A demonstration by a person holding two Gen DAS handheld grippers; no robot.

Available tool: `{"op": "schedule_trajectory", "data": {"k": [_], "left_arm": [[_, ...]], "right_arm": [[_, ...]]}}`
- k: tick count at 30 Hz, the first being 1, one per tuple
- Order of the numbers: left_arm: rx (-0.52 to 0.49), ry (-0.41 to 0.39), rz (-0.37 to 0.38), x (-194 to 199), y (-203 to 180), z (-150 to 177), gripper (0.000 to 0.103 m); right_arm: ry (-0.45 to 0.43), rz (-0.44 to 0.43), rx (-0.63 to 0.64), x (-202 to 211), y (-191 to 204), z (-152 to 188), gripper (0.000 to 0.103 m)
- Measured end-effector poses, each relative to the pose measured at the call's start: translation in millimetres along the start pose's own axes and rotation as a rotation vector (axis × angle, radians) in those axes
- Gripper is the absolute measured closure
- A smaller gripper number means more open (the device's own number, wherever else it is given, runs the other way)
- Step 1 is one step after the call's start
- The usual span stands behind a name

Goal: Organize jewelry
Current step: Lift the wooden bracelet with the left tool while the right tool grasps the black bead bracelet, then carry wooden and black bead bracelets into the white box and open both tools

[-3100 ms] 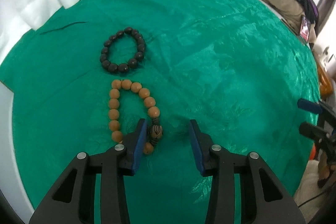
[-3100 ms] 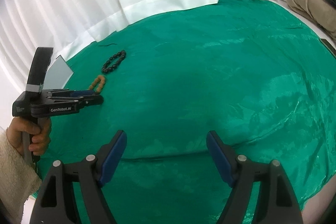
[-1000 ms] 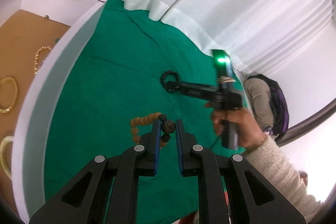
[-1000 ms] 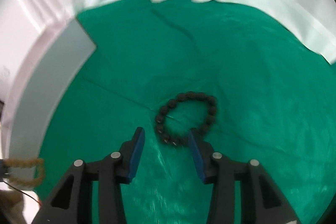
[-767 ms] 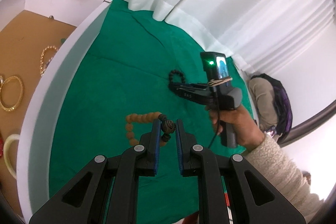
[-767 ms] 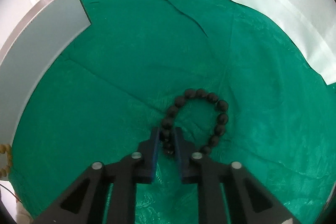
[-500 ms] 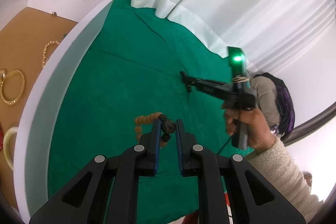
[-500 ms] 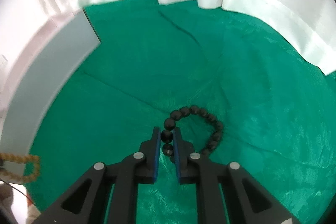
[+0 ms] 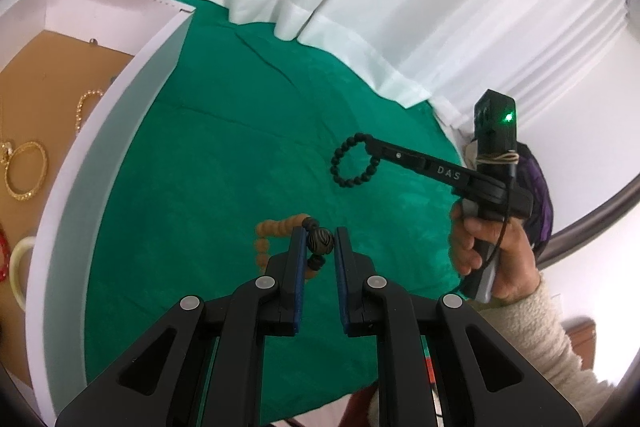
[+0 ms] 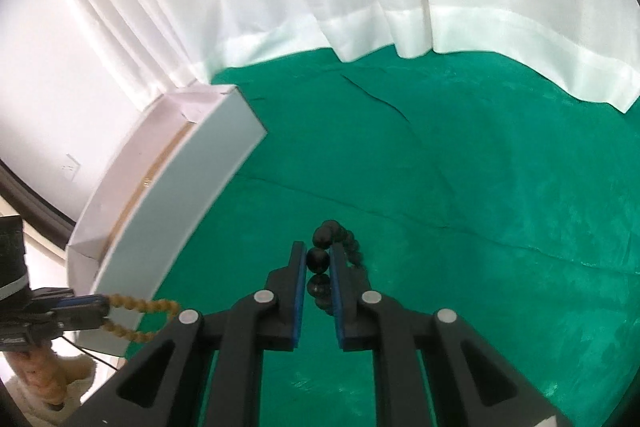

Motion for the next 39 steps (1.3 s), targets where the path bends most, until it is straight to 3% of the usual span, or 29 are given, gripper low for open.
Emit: {"op": "schedule_trajectory", "data": {"k": [14, 21, 27, 31, 35, 39], "left_arm": [[-0.036, -0.118, 0.024, 71.1, -25.6, 3.2, 0.091], [0.004, -0.184, -0.002, 128.4, -9.7, 3.2, 0.091], [0.052, -0.268, -0.177, 191.1, 38.9, 4.1, 0.091], [0.108, -0.286, -0.275, 211.6, 80.7, 13.8, 0.091], [0.169, -0.262, -0.373, 215.2, 126.5, 30.1, 0.091], [0.225, -0.196, -0.409, 197.5, 167.3, 43.6, 0.091]], "right_arm": [[-0.044, -0.139, 0.072, 50.0, 73.7, 3.0, 0.091], [-0.058, -0.219, 0.130, 63.2, 133.6, -3.5, 0.091], [-0.054, -0.335, 0.209, 64.3, 208.9, -7.0, 0.091], [-0.009, -0.380, 0.254, 43.9, 254.8, 0.1, 0.091], [0.047, -0.393, 0.296, 16.1, 289.8, 12.6, 0.091], [0.100, -0.371, 0.325, -19.1, 313.9, 28.0, 0.091]]}}
Point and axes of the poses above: each gripper's, at about its wrist camera, not at the fingertips, and x roughly against the way its jaws point, y to its left, z to its underside, the point moved 2 cm from there along -x, roughly the way its jaws point, and after that the axes turned 15 degrees about -x, right-handed, at the moved point
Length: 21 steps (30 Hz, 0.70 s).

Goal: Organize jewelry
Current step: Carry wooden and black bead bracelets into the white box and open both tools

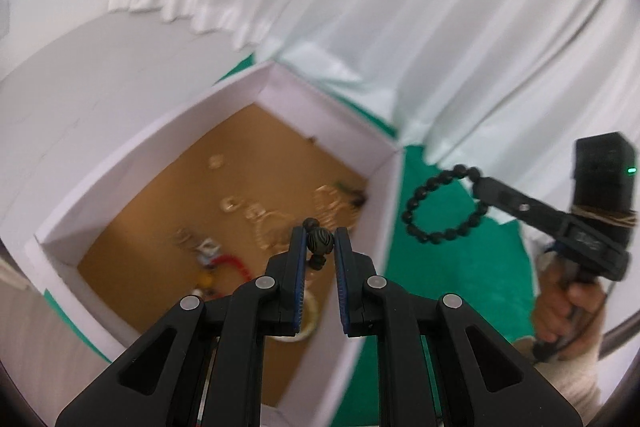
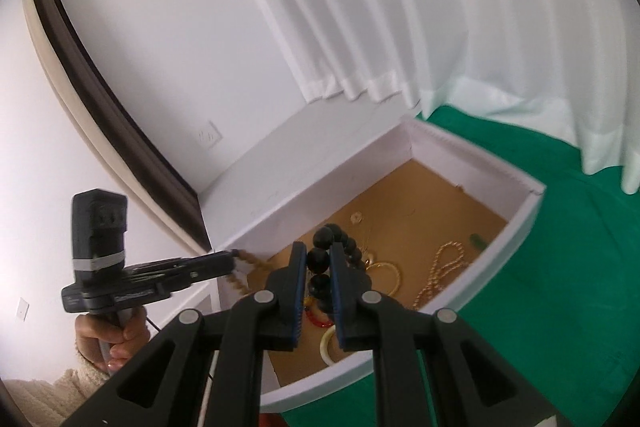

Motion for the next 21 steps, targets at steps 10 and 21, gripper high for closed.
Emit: {"op": "schedule_trajectory", "data": {"k": [10, 21], "left_arm": [[0.015, 0.137, -0.059, -76.4, 22.1, 11.9, 0.090], [-0.167, 0.042, -0.411, -53.0, -7.7, 20.0, 0.006]], "right_arm": [[0.140, 0.168, 0.041, -91.7, -14.8, 25.5, 0.091], [0.077, 0.280, 0.088, -92.8, -12.9, 33.6, 0.036]]}}
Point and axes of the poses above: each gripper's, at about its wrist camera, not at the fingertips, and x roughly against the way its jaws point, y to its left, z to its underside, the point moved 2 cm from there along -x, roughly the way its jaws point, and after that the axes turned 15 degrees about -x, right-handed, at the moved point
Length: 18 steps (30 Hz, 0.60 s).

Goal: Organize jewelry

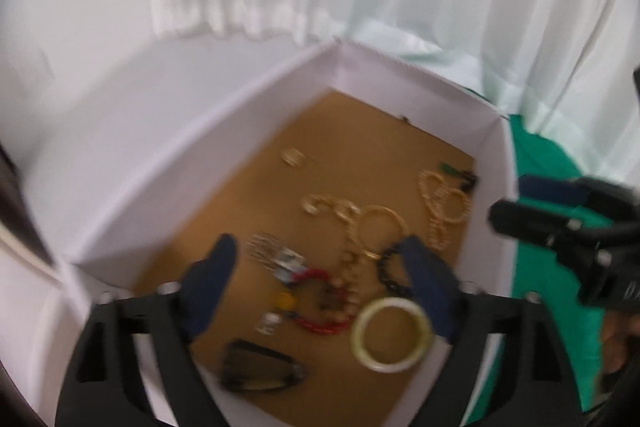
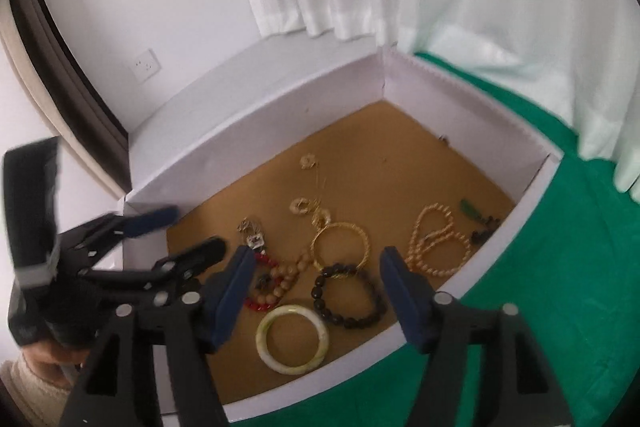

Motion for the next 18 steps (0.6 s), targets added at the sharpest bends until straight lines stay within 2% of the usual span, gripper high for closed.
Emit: {"op": "schedule_trajectory", "data": {"k": [1, 3, 7, 10, 16, 18], "left_arm": [[-0.014, -0.023, -0.062, 9.3, -1.2, 1.2, 0.003], [-0.027, -0.069, -0.136, 25.5, -2.1, 4.9, 0.003], [-0.023, -0.115, -0.253, 51.5, -1.9, 12.2, 0.001], [-0.002, -0.118, -0.253, 61.7, -0.8, 16.4, 0.001], [0.006, -0.015, -0.275, 63.4, 0.4, 21.4, 0.001], [0.010, 0.006, -0.258, 62.0, 1.5, 23.4, 0.001]], "right_arm": [[-0.017, 0.017, 0.003, 4.0, 0.2, 0.3, 0.036], [-0.055, 0.047, 0.005, 12.6, -0.4, 2.6, 0.030], [-0.110, 0.086, 0.021, 25.8, 1.9, 11.6, 0.026], [-0.120, 0.102, 0.027, 31.0, 6.3, 17.3, 0.026], [-0.114, 0.156, 0.060, 32.8, 18.5, 32.5, 0.026], [-0.103, 0.175, 0.066, 30.5, 20.8, 36.9, 0.026]]}}
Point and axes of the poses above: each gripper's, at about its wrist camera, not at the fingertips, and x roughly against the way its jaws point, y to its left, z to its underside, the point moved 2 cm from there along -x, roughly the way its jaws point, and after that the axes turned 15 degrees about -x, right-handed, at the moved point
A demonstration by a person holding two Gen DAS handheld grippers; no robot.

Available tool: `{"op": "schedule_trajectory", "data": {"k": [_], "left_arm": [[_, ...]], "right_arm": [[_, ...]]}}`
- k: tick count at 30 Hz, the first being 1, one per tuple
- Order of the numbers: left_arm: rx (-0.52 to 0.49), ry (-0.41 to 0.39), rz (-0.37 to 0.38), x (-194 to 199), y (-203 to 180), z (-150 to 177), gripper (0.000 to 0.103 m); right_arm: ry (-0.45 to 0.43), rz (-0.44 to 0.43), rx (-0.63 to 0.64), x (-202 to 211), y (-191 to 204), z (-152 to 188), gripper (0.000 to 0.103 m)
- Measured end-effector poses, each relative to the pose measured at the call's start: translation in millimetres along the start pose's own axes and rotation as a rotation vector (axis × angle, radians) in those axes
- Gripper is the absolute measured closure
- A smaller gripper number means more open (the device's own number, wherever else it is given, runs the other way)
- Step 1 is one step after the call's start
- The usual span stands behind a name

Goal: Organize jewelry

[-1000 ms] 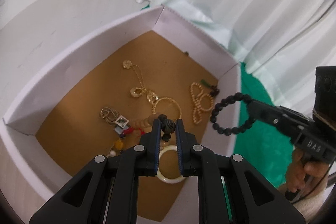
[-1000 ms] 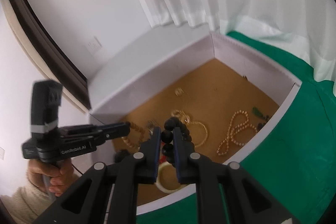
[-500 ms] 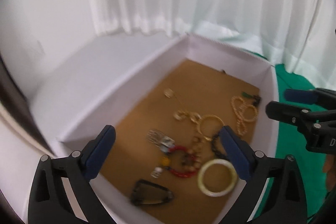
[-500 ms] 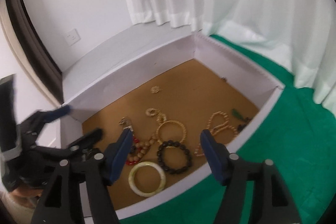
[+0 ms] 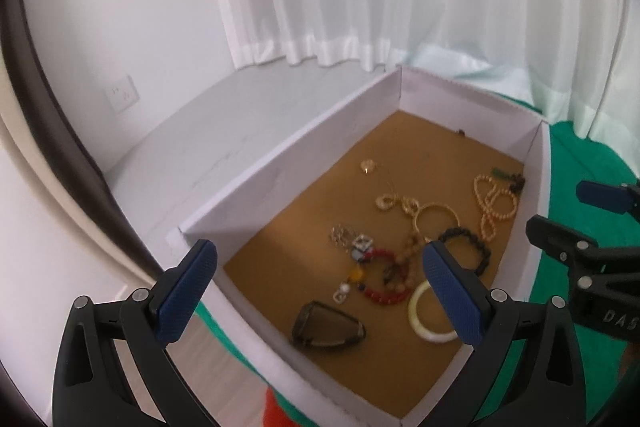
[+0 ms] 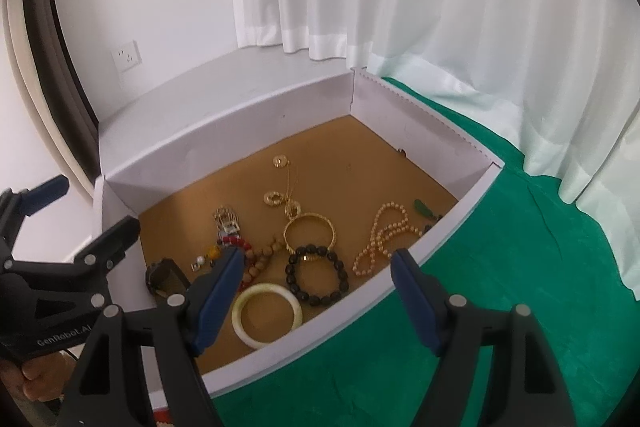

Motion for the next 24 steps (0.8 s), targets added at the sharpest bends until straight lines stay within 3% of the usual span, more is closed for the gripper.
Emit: {"op": "schedule_trajectory", "data": {"k": [9, 14, 19, 24], "left_arm": [[0.051, 0.032, 0.075, -3.0, 8.4, 3.5, 0.001], [0.059, 0.047, 0.086, -7.6, 8.0, 4.9, 0.001], [0.100, 0.067, 0.149, -16.0, 9.1, 9.5, 0.001], [0.109, 0.053, 0.084, -15.1, 10.2, 10.4, 0.000]], "right_arm": [[0.026, 0.059, 0.005, -1.2, 10.1, 12.4, 0.026], [0.035, 0.061, 0.010, -3.9, 12.9, 15.4, 0.026], [0.038, 0.059, -0.001, -5.5, 10.5, 16.9, 0.025], [0.032, 0.058, -0.014, -6.7, 6.3, 15.5, 0.025]]}}
Point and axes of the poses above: each gripper's, at about its wrist camera, not at the fingertips, and x roughly against the way its jaws point, y to its left, z to its underside, the point moved 2 cm from there along -x, roughly the way its jaws point, and after that the axes turned 15 degrees about -x, right-handed, at the moved point
